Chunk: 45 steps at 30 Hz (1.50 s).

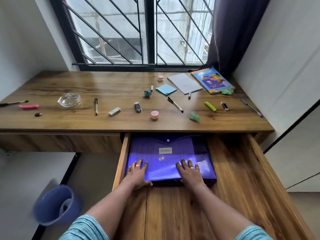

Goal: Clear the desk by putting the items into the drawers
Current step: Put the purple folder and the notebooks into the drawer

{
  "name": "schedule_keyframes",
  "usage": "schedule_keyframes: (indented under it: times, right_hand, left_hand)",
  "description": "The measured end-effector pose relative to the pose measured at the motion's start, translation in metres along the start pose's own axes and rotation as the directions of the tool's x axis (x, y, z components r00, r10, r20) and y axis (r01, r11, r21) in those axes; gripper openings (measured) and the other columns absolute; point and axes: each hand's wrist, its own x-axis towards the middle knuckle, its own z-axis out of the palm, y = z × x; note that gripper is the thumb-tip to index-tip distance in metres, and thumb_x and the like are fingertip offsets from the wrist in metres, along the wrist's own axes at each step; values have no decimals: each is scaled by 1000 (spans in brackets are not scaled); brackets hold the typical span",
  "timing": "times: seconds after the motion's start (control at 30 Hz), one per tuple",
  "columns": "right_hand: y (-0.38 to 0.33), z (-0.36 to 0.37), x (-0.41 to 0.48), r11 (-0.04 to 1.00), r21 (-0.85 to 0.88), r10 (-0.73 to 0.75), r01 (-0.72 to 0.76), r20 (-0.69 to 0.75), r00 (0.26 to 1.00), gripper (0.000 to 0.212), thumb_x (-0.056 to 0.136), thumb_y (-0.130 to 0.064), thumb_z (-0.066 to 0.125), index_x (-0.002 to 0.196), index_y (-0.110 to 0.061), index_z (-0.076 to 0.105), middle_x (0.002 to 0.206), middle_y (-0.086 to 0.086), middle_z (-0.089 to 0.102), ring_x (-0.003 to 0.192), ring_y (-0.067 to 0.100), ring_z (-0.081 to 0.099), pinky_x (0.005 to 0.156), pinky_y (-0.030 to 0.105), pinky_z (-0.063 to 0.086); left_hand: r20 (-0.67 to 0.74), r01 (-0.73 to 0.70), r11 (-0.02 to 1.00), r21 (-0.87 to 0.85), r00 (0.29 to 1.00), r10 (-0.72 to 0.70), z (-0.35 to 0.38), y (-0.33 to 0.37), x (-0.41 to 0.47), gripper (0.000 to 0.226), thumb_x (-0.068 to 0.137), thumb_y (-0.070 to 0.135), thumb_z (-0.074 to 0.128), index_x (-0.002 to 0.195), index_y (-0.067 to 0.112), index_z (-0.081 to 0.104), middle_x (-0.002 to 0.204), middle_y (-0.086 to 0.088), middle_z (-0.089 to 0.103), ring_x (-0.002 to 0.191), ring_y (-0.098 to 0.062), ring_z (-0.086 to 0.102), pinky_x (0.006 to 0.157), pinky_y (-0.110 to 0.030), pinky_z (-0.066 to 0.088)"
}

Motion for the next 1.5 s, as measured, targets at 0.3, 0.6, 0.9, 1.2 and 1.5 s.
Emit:
schedule_keyframes:
  times: [0.3, 0.6, 0.9, 1.2, 1.5]
  right_hand:
    - [1, 3, 7, 993, 115, 17, -33, 137, 990, 107, 77, -59, 62, 151, -24, -8, 156, 6, -23, 143, 34, -19, 114, 55, -5]
    - [11, -31, 12, 993, 97, -37, 65, -263, 964, 99, 77, -77, 2, 133, -13, 52, 143, 7, 47, 131, 17, 47, 106, 38, 38]
    - [83, -119, 44, 996, 94, 64, 6, -719, 692, 25, 79, -33, 56, 73, -15, 72, 69, 1, 71, 60, 20, 68, 51, 24, 54]
    - [199, -188, 111, 976, 206, 187, -65, -660, 728, 24, 89, -21, 56, 105, -6, 67, 103, 16, 70, 96, 33, 65, 78, 37, 51]
    - [320, -214, 212, 933, 328, 334, -150, -630, 701, 29, 95, -21, 47, 109, -3, 65, 113, 17, 65, 105, 34, 59, 84, 36, 46]
  left_hand:
    - [28, -5, 999, 42, 1000, 4, -2, 6, 9, 115, 76, 53, 68, 150, 17, -12, 158, -11, -17, 145, -39, -11, 119, -47, 1]
    - [-126, -347, 932, 105, 925, 358, -37, 24, 33, 125, 47, 83, 31, 152, 22, 1, 155, 0, -4, 143, -32, -4, 118, -47, -6]
    - [-410, -571, 821, 28, 742, 530, -129, 123, 90, 74, 81, 42, 62, 145, 18, 33, 150, -8, 24, 138, -29, 21, 117, -33, 16]
    - [-317, -305, 710, -635, 941, 120, -218, 241, 179, 61, 89, 11, 57, 144, 5, 32, 145, -19, 39, 133, -30, 40, 109, -34, 32]
    - [-33, -27, 265, -964, 999, -20, -252, 320, 275, 35, 95, 5, 39, 63, 16, 29, 61, -1, 18, 51, -11, 18, 49, -22, 14]
